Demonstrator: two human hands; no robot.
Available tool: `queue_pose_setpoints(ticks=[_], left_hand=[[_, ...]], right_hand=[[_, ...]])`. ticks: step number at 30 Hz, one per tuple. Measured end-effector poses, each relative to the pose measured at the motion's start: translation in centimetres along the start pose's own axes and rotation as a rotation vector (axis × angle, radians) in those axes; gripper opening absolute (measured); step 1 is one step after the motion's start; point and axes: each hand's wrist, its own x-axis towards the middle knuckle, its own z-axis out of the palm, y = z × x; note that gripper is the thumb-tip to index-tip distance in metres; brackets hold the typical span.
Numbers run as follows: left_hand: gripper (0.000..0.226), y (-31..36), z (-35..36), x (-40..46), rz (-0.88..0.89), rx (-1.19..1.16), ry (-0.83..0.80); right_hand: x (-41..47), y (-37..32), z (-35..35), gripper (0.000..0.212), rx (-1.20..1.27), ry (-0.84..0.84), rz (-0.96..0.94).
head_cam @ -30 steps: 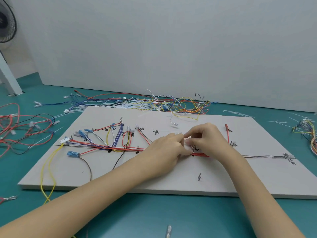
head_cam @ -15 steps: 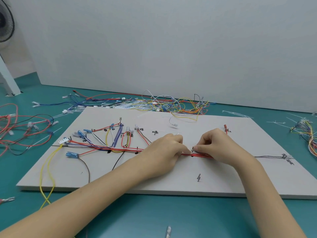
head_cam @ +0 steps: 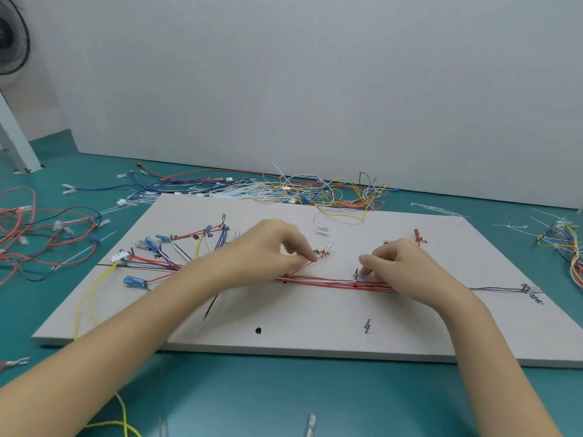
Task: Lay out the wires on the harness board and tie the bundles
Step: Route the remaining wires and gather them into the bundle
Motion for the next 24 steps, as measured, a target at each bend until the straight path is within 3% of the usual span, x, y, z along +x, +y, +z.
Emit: queue_pose_setpoints(ticks=[7,13,17,20,24], left_hand=[[0.032,-4.4,-8.4,-3.2,-0.361,0.323,-0.106],[0.005,-11.0,-15.3,-7.0,-0.743,0.327,-0.173],[0.021,-14.4,-16.1,-9.0,-1.04,0.24,-0.225],[0.048,-15.0,-15.7,-9.4,-1.079,0.079,-0.218],[0.046,-14.1,-14.8,-9.3,-1.055,0.069,-0.185]], right_hand=[[0.2,0.3,-0.7,0.035,-0.013,0.088,0.012],[0.2,0.5,-0.4,0.032,-0.032,0.095,0.009],[0.2,0.2,0.0,0.029,-0.024,0.079,-0.002],[0.1,0.1,0.1,0.028,-0.02,0.081,-0.001],[0.0,-0.1,0.2,0.027,-0.03,0.076,-0.005]])
